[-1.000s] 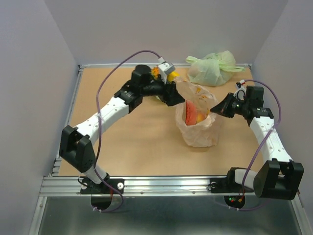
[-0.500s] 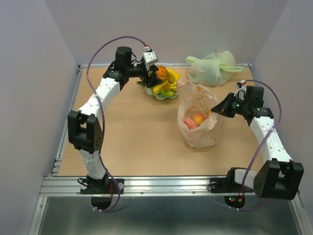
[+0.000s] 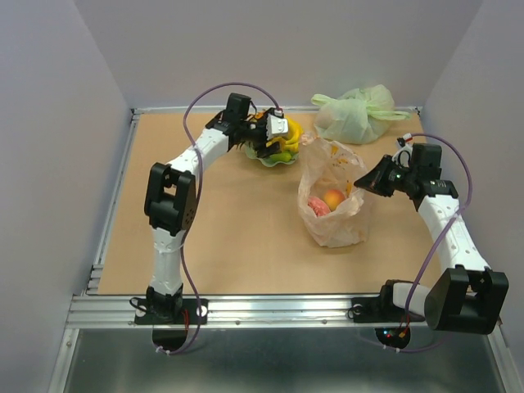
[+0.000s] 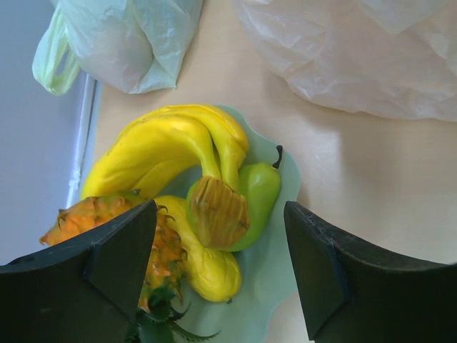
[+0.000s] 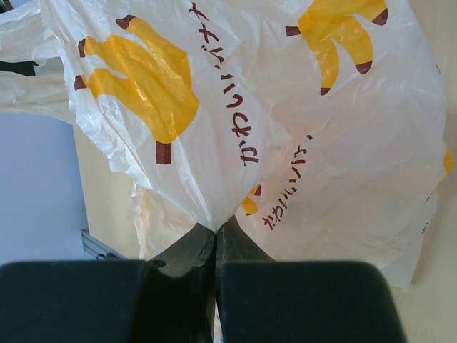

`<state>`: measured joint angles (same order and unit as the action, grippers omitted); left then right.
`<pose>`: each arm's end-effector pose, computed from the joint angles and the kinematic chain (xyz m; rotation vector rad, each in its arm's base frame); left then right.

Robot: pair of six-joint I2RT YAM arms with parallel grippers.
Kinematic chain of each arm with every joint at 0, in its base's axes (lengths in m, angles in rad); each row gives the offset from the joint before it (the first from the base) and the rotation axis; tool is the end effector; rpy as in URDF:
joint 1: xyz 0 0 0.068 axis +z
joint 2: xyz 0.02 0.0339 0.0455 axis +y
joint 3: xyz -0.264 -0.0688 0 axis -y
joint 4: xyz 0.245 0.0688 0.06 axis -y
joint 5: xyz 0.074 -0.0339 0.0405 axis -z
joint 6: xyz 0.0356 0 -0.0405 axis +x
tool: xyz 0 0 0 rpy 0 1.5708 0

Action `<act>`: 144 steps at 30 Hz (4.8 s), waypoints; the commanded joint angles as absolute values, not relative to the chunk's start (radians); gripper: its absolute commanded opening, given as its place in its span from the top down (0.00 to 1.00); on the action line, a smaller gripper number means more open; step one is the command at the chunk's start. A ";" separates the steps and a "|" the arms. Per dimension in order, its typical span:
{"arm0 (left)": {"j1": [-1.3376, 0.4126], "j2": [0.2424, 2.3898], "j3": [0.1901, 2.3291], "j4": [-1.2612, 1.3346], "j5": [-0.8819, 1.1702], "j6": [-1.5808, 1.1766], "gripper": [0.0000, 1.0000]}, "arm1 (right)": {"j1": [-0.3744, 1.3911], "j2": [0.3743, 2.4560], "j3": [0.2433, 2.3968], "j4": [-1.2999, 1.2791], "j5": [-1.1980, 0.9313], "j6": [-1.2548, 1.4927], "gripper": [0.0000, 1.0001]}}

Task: Place the fake fruits into the plastic bag and tie a complex knot

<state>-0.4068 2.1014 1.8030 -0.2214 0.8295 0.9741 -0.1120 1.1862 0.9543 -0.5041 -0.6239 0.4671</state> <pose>0.4401 -0.2182 0.2778 1.5702 1.1457 -0.4904 0.2502 -0.0072 0.2912 0.3378 2.2735 0.9004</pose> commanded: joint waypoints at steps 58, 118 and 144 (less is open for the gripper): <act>-0.413 2.057 1.999 -0.156 0.931 0.948 1.00 | -0.123 1.181 1.031 -0.479 -0.614 0.431 1.00; -0.834 1.820 1.740 -0.236 0.715 0.902 0.16 | -0.123 1.095 1.016 -0.476 -0.670 0.411 1.00; -0.339 2.067 2.060 -0.267 0.420 0.466 0.04 | -0.123 1.132 1.005 -0.477 -0.635 0.393 1.00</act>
